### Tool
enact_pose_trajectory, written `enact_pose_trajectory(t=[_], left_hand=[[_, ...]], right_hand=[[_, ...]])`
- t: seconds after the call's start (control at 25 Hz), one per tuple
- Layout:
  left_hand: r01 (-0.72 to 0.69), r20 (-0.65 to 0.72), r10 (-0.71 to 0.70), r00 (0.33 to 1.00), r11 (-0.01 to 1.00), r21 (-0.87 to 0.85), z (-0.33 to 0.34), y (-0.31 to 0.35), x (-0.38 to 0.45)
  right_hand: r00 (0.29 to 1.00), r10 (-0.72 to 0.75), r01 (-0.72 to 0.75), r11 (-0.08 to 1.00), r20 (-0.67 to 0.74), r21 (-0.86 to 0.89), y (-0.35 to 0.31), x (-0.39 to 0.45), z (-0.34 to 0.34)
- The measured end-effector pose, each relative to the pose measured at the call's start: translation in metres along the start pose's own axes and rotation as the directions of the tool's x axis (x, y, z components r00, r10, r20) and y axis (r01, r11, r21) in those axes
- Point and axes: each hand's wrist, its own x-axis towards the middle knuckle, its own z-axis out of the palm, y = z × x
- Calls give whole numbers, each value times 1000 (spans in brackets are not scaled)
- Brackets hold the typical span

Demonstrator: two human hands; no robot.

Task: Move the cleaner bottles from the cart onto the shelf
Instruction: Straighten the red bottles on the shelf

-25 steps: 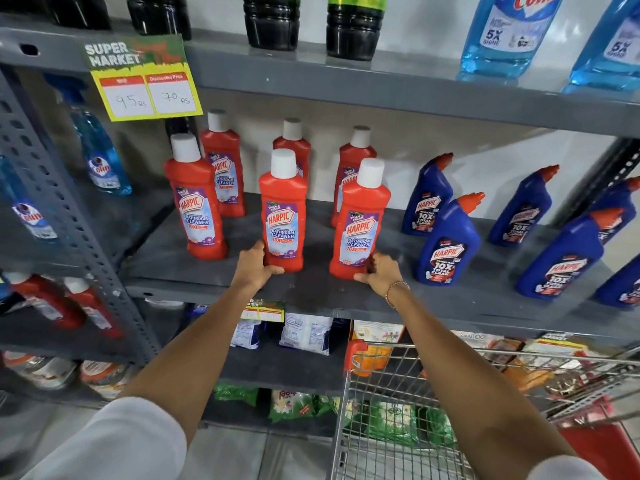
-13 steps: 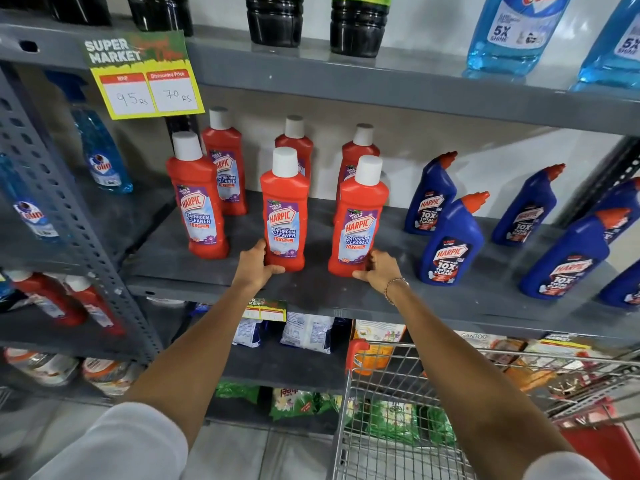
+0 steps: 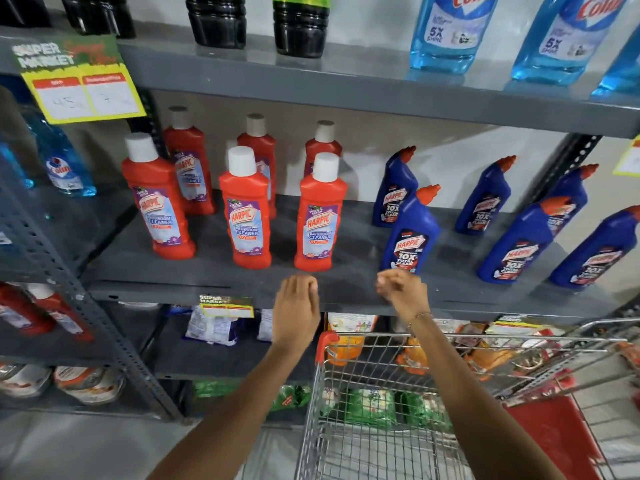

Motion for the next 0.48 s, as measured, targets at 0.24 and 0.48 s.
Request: enact_pose_trajectory(t=[0.24, 0.48], left_hand=[[-181, 402, 91, 911, 965, 191, 65, 28, 4], [-238, 504, 39, 863, 910, 338, 79, 22, 14]], right_hand=[[982, 77, -61, 993, -171, 99, 23, 27, -63], [999, 42, -41, 998, 13, -43, 28, 66, -62]])
